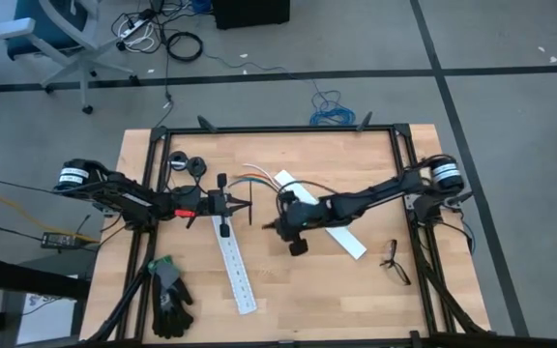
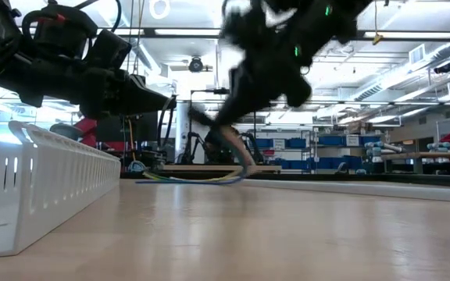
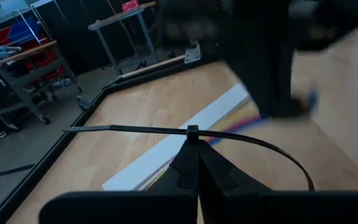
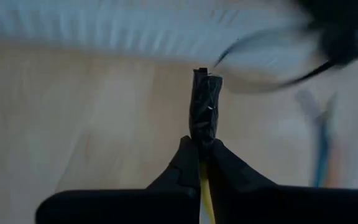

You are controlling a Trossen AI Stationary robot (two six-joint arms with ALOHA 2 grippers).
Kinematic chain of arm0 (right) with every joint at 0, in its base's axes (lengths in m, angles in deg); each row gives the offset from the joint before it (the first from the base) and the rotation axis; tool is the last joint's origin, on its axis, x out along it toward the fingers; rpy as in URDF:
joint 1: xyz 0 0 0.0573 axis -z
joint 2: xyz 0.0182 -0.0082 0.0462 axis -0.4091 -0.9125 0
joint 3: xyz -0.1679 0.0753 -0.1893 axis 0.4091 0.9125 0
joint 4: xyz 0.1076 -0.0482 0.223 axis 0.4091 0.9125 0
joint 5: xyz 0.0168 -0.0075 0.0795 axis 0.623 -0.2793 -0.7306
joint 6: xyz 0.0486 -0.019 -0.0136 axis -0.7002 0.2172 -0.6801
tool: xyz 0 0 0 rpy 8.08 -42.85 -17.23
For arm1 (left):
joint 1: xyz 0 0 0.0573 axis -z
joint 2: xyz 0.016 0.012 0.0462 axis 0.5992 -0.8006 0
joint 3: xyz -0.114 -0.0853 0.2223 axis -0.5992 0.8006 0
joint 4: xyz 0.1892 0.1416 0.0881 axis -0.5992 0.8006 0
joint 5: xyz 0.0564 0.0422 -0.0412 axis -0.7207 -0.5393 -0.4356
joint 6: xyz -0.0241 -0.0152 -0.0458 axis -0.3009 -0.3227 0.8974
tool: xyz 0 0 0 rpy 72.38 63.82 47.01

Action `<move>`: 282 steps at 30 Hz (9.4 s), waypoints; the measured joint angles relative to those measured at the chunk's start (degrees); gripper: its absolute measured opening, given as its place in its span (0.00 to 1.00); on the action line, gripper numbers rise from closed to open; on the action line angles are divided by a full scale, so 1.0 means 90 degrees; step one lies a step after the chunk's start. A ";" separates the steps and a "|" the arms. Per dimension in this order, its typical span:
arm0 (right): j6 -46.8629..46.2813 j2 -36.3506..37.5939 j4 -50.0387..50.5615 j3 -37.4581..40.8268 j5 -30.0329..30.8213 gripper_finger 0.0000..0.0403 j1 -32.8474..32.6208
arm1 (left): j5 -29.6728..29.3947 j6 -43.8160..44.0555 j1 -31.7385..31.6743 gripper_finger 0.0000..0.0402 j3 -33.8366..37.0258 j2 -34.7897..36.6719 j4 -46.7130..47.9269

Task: Ziptie cables
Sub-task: Wrap the cables together using the black zip tie

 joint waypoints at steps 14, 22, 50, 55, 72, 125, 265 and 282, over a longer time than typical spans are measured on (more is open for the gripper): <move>0.1714 0.2419 0.2329 -0.0005 0.5281 0.00 0.0133 | 0.0005 -0.0002 0.0000 0.00 0.0002 0.0000 0.0103; 0.1248 0.2676 0.3132 -0.0005 0.5573 0.00 -0.0149 | 0.0007 -0.0002 0.0000 0.00 0.0002 0.0000 0.0112; -0.0802 -0.0010 0.1008 -0.0002 0.1569 0.00 -0.0504 | 0.0301 0.0413 0.0075 0.00 -0.0965 -0.1292 -0.0029; -0.0743 -0.0010 0.1067 -0.0002 0.1299 0.00 -0.0387 | 0.0330 0.0410 0.0075 0.00 -0.1471 -0.1703 -0.0030; -0.1050 -0.0010 0.1345 -0.0002 0.1143 0.00 -0.0171 | 0.0533 0.0435 0.0075 0.00 -0.2288 -0.2390 -0.0025; -0.0964 0.0009 0.2472 0.0141 0.0371 0.32 0.0214 | 0.0083 0.0418 0.0063 0.00 -0.2319 -0.2380 0.0881; -0.4563 -0.0302 -0.6974 0.3316 -0.2775 0.01 0.1776 | -0.0139 -0.0844 0.0400 0.00 -0.2399 -0.2387 0.1092; -0.4221 -0.0302 -0.6945 0.3317 -0.2847 0.00 0.1805 | -0.0248 0.0792 0.0367 0.23 -0.2399 -0.2387 0.1030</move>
